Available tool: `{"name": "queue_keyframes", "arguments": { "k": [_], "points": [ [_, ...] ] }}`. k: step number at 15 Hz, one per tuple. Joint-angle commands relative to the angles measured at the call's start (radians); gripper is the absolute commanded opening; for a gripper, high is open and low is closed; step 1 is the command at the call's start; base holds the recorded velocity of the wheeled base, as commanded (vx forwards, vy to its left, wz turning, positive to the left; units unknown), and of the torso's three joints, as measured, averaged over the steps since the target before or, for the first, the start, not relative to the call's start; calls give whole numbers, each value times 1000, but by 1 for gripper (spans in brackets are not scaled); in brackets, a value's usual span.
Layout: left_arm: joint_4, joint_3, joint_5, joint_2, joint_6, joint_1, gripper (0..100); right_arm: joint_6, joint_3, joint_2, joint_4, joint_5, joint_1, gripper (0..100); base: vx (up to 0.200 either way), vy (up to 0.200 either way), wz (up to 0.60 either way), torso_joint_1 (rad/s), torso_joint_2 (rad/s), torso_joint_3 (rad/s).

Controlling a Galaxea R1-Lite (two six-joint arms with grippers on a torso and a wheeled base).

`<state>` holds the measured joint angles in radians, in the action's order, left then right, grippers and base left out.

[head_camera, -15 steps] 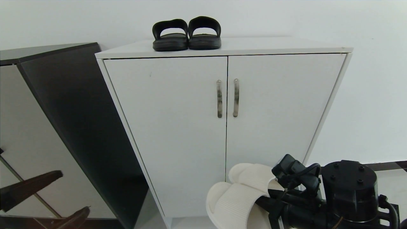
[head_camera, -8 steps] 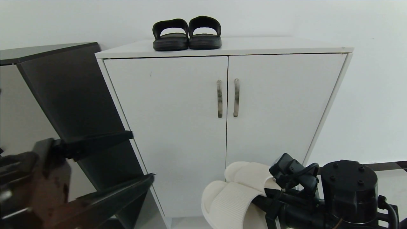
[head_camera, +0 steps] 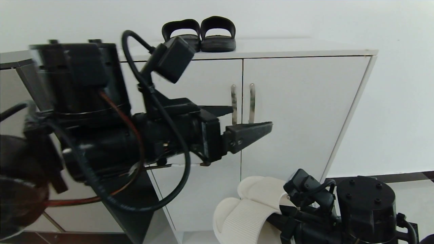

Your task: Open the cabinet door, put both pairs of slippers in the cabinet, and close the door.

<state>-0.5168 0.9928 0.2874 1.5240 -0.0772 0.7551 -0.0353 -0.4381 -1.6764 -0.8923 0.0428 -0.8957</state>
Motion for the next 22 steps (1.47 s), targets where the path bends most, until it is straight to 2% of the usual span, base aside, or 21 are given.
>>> {"name": "queue_keyframes", "arguments": {
  "k": [1,4,5,6,7,8,10,13,16,18,22],
  "points": [
    [-9,84,35,127,-16,15,100,0,1,4,0,0,0,0,0,0,0,0,0,0],
    [-6,135,45,162,-21,21,100,2,4,17,1,0,-2,0,0,0,0,0,0,0],
    [17,161,107,168,-45,7,100,2,4,15,1,0,-3,0,0,0,0,0,0,0],
    [32,179,171,168,-84,-10,100,2,4,14,1,0,-3,0,0,0,0,0,0,0],
    [34,207,193,173,-141,-22,100,2,4,14,1,0,-3,0,0,0,0,0,0,0],
    [31,222,193,189,-157,-31,100,2,4,15,1,0,-3,0,0,0,0,0,0,0],
    [27,237,187,209,-157,-49,100,2,4,14,1,0,-3,0,0,0,0,0,0,0],
    [29,247,134,232,-157,-66,100,2,2,12,1,0,-3,0,0,0,0,0,0,0],
    [27,253,127,239,-156,-86,100,2,4,10,1,0,-3,0,0,0,0,0,0,0],
    [27,264,88,255,-154,-100,100,2,4,14,1,0,-3,0,0,0,0,0,0,0],
    [27,274,79,272,-156,-106,100,2,4,26,1,0,-3,0,0,0,0,0,0,0]
  ]
}}
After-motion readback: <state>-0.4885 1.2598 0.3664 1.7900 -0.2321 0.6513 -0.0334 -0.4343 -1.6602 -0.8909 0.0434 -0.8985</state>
